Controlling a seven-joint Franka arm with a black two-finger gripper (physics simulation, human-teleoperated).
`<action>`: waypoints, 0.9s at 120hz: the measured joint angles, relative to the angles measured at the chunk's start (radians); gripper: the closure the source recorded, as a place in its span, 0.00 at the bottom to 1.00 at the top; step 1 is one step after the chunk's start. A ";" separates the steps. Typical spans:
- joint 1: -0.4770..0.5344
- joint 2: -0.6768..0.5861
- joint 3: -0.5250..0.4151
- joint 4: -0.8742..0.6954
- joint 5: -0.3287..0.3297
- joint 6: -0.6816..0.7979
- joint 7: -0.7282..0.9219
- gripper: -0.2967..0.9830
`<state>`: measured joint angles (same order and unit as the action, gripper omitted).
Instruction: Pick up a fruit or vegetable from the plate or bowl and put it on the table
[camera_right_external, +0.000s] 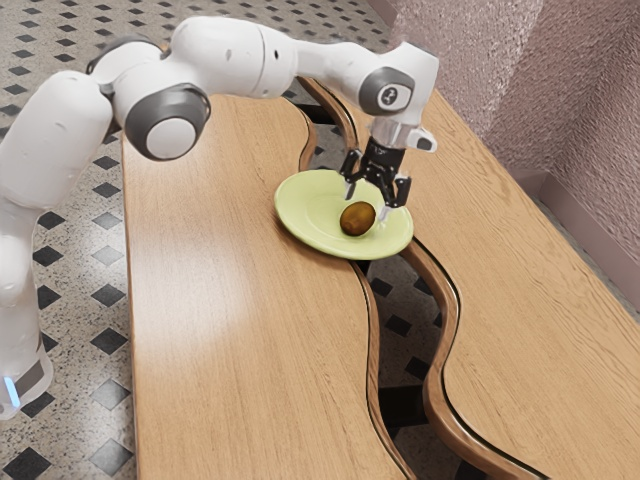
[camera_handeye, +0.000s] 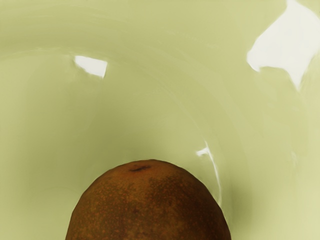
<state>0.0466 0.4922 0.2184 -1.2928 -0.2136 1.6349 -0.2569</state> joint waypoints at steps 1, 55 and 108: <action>0.000 0.000 0.000 -0.003 0.000 0.002 0.004 0.23; -0.027 -0.058 0.012 -0.142 -0.020 0.081 0.140 0.26; -0.048 -0.089 0.018 -0.142 0.000 0.187 0.132 0.53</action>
<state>-0.0010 0.4033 0.2359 -1.4350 -0.2138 1.8217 -0.1252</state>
